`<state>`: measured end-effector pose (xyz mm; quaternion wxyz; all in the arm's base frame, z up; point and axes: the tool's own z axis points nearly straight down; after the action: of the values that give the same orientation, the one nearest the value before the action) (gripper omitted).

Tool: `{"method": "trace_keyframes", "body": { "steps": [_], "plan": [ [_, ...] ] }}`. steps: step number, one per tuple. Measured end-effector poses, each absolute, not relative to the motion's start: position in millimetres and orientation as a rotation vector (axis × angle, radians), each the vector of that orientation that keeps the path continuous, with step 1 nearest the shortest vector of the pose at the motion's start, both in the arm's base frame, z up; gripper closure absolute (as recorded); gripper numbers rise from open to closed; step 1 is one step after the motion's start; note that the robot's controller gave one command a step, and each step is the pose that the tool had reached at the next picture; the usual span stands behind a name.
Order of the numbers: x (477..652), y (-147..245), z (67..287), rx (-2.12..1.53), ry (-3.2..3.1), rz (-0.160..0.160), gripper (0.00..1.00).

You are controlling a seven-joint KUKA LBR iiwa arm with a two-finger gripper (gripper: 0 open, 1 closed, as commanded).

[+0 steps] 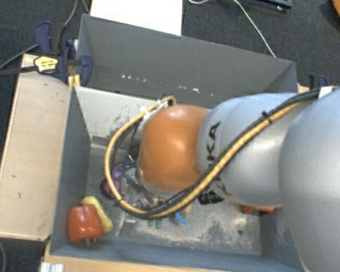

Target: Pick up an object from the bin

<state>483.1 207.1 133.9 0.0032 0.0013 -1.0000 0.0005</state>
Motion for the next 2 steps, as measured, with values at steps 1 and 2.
{"method": "trace_keyframes", "body": {
  "steps": [1,2],
  "plan": [
    [485.5,206,138,-0.005,-3.143,-0.001,0.00],
    [535.1,179,157,-0.049,-3.138,0.001,0.00]
  ]
}}
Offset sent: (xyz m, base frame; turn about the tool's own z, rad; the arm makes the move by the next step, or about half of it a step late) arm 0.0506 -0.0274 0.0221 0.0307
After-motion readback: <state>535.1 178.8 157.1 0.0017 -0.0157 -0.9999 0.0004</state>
